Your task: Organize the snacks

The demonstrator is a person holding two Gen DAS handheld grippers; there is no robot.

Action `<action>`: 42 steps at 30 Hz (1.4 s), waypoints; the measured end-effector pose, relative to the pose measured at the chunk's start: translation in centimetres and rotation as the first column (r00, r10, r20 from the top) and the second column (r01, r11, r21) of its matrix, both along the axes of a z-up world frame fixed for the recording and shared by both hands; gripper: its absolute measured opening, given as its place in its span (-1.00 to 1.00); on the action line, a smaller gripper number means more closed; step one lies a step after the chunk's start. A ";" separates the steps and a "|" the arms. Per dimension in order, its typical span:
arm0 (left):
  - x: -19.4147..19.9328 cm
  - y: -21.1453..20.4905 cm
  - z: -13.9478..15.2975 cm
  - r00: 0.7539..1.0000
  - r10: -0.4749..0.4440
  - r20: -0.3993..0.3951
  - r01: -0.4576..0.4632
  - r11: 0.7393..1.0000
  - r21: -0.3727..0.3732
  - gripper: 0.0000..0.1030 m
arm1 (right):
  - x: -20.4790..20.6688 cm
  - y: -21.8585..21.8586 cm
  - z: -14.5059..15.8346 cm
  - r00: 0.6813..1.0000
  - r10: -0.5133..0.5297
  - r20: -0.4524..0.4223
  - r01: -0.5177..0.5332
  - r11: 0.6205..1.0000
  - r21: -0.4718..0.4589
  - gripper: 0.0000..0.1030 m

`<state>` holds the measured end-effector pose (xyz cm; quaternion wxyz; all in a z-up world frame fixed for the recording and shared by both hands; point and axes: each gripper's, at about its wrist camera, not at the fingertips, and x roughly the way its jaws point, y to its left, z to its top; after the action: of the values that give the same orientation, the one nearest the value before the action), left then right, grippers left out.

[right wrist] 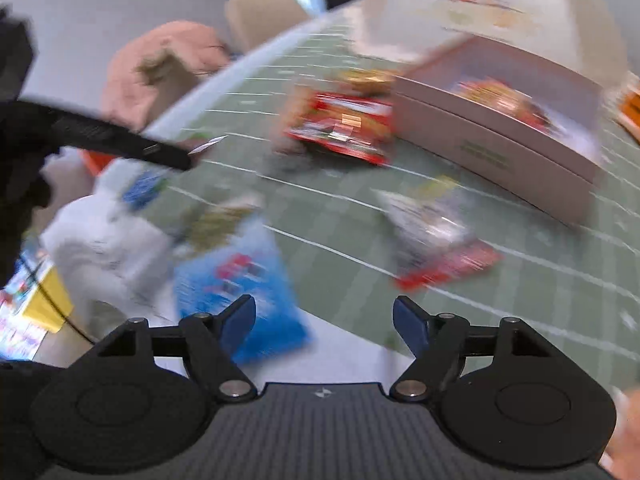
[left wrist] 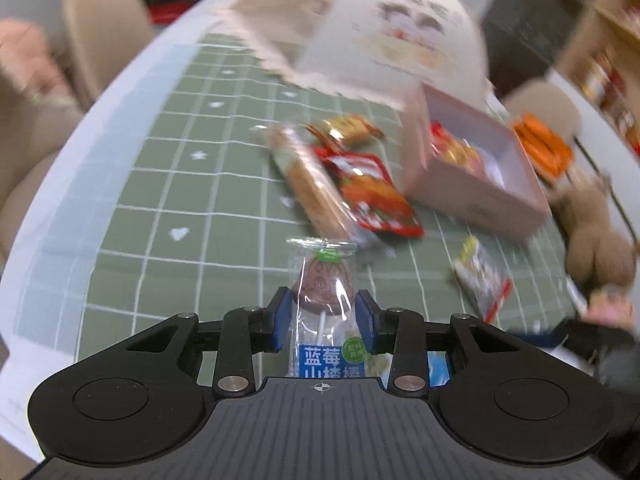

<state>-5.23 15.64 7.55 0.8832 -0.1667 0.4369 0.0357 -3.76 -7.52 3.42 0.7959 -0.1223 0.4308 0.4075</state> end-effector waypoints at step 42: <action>1.9 -4.1 -4.0 0.996 -0.068 -0.056 0.062 0.993 -0.102 -0.23 | 7.2 -5.7 0.6 0.893 -0.417 0.167 0.426 0.904 -0.021 0.69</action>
<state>-3.33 11.53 3.54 0.8609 -0.1955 0.4696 -0.0102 3.41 -13.18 4.00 0.8932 -0.0806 0.3936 0.2018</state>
